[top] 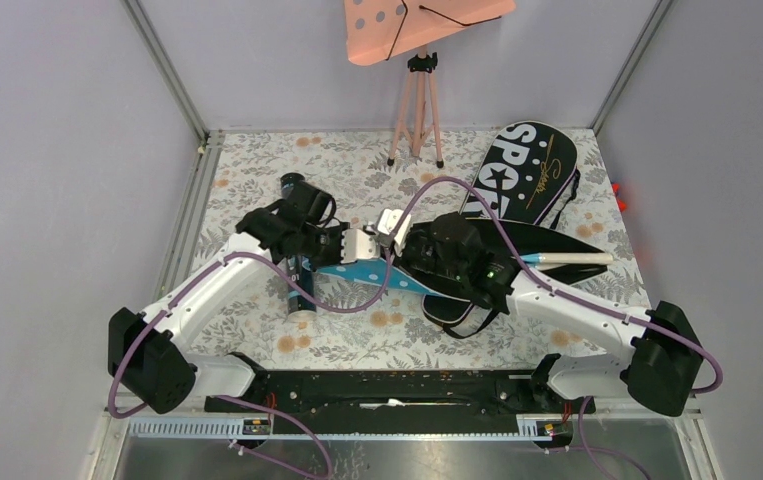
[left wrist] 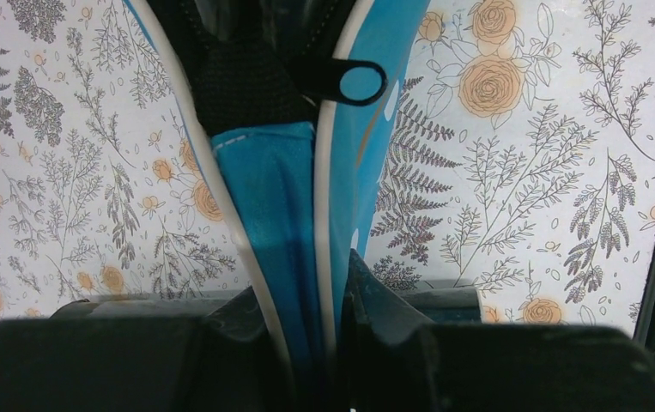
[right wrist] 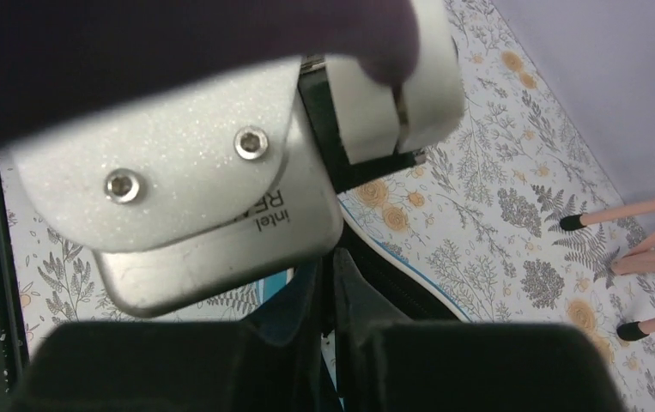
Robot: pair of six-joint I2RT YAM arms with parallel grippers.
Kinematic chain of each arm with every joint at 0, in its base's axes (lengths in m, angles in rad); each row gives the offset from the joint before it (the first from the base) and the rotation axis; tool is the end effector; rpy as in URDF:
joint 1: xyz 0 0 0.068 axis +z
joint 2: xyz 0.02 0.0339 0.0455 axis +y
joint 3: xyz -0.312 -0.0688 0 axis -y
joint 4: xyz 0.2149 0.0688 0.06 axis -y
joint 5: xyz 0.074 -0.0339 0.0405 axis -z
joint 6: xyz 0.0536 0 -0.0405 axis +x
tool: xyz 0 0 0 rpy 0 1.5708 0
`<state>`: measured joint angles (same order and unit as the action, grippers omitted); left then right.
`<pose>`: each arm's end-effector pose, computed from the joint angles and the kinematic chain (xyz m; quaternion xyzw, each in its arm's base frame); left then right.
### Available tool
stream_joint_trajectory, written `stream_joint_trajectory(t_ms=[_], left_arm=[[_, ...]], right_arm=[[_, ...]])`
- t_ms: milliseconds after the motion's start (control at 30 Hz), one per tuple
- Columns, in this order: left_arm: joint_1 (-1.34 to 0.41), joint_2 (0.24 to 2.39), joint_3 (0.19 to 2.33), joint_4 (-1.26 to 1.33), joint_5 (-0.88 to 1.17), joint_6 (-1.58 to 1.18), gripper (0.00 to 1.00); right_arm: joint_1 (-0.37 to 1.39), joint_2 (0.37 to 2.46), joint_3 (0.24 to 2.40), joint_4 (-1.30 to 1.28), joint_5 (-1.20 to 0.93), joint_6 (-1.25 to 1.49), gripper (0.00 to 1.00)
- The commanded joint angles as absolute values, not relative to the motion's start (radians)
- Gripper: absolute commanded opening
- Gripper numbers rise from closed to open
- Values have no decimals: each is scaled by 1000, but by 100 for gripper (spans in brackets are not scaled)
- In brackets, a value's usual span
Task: Pack up the badminton gear
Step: Adjust the racket in the racket bag.
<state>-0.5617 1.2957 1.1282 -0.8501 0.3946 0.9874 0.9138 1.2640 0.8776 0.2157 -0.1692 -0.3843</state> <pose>0.1769 -0.1357 0.3320 0.6980 0.6368 -0.1277 0.3016 0.1592 0.2212 0.3640 -0.5040 0.5742 0.2304 0.6027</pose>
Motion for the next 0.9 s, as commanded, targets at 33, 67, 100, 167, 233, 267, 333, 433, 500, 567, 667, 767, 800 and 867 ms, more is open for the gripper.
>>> stream_joint_trajectory(t_ms=[33, 67, 100, 167, 233, 267, 333, 433, 500, 567, 667, 767, 800, 867], left_arm=[[-572, 1312, 1135, -927, 365, 965, 0], [-572, 1312, 1133, -927, 355, 967, 0], [-572, 1312, 1127, -926, 342, 976, 0], [-572, 1309, 1120, -924, 322, 987, 0], [-572, 1306, 1111, -912, 301, 988, 0], [-572, 1305, 1109, -903, 288, 988, 0], [-572, 1309, 1112, -900, 278, 984, 0], [-573, 1318, 1123, -901, 279, 979, 0], [-573, 1323, 1128, -904, 280, 977, 0], [-575, 1326, 1130, -911, 281, 977, 0], [-578, 1326, 1126, -911, 284, 977, 0], [-580, 1327, 1122, -911, 282, 975, 0], [-580, 1326, 1121, -911, 281, 976, 0], [-580, 1325, 1117, -911, 279, 975, 0]], right_arm=[[926, 1265, 967, 109, -54, -370, 0], [925, 1256, 982, 79, -17, -356, 0], [925, 1246, 1003, 45, 41, -343, 0], [926, 1220, 1032, -57, 108, -352, 0], [927, 1194, 1065, -154, 204, -405, 0], [927, 1187, 1090, -201, 244, -434, 0], [927, 1183, 1139, -323, 326, -501, 0], [928, 1209, 1199, -424, 379, -632, 0], [928, 1238, 1236, -487, 375, -702, 0], [928, 1274, 1293, -608, 330, -767, 0], [928, 1338, 1401, -772, 277, -851, 0], [928, 1361, 1379, -771, 403, -968, 0], [928, 1365, 1365, -743, 470, -993, 0], [928, 1382, 1344, -693, 609, -1029, 0]])
